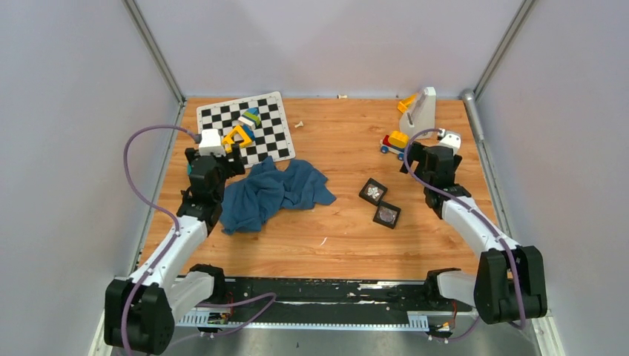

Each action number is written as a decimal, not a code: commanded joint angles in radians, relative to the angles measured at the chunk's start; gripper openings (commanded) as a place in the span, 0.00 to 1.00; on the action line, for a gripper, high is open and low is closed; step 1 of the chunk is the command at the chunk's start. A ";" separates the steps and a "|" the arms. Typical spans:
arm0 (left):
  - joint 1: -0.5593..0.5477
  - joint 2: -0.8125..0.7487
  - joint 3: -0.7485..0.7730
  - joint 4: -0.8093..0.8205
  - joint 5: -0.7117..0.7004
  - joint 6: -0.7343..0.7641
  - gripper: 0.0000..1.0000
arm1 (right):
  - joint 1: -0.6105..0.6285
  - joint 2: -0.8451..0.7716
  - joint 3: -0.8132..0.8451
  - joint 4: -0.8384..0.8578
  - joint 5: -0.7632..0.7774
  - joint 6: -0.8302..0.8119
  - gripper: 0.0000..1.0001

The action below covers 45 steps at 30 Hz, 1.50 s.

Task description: Remove the brooch from the garment

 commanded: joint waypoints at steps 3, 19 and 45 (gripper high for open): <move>0.127 0.106 -0.084 0.262 -0.021 0.028 1.00 | -0.079 -0.033 -0.129 0.344 -0.065 -0.131 0.96; 0.190 0.393 -0.166 0.579 0.001 0.088 0.98 | -0.185 0.211 -0.531 1.225 -0.199 -0.226 0.89; 0.184 0.491 -0.004 0.367 0.142 0.163 1.00 | -0.192 0.178 -0.488 1.086 -0.210 -0.212 1.00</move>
